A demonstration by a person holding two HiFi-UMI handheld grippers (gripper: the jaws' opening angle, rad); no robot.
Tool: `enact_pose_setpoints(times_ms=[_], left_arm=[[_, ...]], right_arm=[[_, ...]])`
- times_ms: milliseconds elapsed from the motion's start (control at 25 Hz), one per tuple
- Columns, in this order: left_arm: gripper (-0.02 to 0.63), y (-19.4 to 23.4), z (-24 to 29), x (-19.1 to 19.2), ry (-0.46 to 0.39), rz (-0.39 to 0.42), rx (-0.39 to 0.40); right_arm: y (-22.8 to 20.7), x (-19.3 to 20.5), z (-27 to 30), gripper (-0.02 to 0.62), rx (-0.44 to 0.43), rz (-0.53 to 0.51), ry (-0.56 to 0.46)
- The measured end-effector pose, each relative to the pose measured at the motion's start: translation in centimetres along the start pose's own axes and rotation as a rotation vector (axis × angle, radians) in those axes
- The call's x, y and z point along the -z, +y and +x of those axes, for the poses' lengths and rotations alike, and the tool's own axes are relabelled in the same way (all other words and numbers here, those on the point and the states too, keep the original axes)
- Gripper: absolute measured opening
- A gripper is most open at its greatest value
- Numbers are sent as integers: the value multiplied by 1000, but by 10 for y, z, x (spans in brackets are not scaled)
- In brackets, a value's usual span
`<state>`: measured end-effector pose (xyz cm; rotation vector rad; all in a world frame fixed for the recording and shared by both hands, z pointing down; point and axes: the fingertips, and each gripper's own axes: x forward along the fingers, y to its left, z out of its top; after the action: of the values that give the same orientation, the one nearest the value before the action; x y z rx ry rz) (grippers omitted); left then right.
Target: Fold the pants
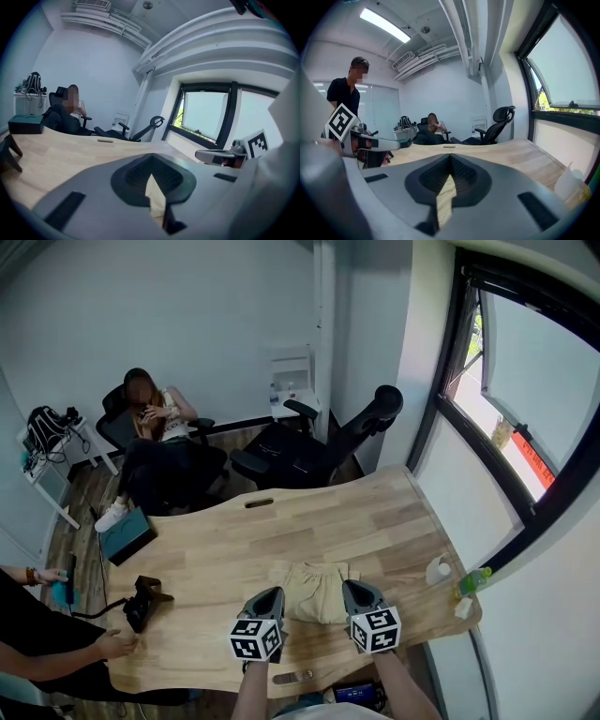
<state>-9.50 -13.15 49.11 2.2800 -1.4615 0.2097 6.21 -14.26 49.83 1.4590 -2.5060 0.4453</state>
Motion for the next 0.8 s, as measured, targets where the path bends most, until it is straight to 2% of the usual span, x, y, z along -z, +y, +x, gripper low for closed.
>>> enact_pose_setpoints(times_ms=[800], left_arm=[[6, -12, -8, -4, -25, 16, -24]], right_arm=[[-3, -2, -13, 5, -7, -20, 1]])
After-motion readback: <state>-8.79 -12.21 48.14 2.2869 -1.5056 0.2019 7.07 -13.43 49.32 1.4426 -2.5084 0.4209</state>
